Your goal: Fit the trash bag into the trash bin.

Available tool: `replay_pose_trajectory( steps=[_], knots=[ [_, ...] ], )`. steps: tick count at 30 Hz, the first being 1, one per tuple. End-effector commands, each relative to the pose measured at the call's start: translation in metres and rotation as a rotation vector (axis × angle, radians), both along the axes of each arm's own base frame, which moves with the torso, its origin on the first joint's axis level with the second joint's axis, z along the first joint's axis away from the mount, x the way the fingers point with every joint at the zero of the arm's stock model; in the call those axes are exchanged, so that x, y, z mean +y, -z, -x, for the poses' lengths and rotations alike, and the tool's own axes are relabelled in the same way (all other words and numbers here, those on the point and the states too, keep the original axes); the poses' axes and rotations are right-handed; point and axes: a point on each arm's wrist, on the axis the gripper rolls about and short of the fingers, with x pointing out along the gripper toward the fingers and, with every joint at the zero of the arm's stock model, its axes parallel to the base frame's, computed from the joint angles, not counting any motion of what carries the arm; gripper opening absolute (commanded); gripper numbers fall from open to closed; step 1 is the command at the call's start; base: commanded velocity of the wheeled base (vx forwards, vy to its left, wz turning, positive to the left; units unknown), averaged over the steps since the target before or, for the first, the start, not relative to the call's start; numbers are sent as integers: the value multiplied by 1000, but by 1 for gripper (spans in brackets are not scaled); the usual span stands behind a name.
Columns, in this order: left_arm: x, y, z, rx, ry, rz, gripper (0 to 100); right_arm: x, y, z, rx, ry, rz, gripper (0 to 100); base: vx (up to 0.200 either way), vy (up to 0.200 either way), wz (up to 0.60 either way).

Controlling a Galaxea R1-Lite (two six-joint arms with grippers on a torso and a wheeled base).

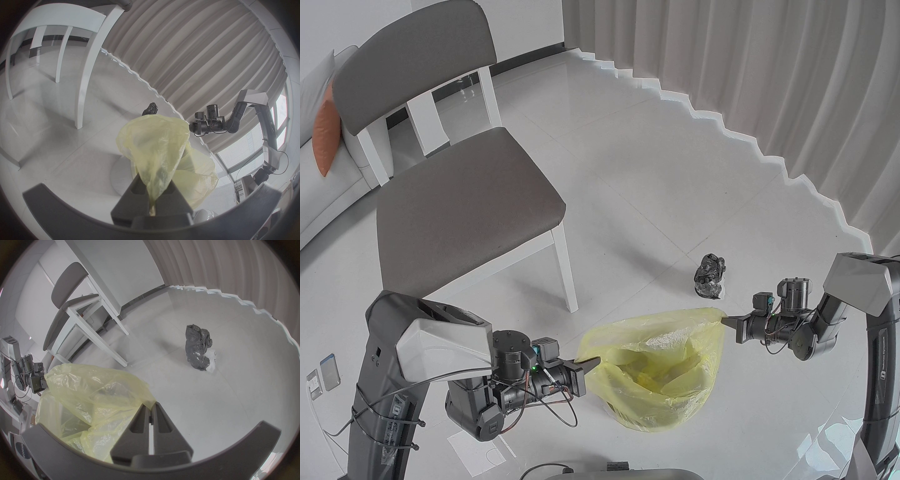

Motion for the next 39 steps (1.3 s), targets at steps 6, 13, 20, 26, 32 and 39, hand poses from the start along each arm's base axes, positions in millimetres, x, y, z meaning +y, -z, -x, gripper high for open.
replay_pose_trajectory(
  steps=[6,13,20,26,32,39],
  knots=[
    [1,1,-5,-8,-8,5,0,-1,-2,-4,-36,0,3,0,0,0,0],
    [3,7,-10,-6,-20,4,0,-1,3,-9,-48,-2,2,0,0,0,0],
    [5,12,-9,10,-24,-3,0,1,20,-15,-31,-5,0,0,0,0,0],
    [4,9,-8,20,-39,11,0,2,23,-17,-31,-7,0,100,0,0,0],
    [4,7,0,39,-32,0,0,-7,6,-10,-44,17,-4,100,0,0,0],
    [2,5,4,44,-33,-6,0,-25,-15,-5,-77,36,-18,100,0,0,0]
  ],
)
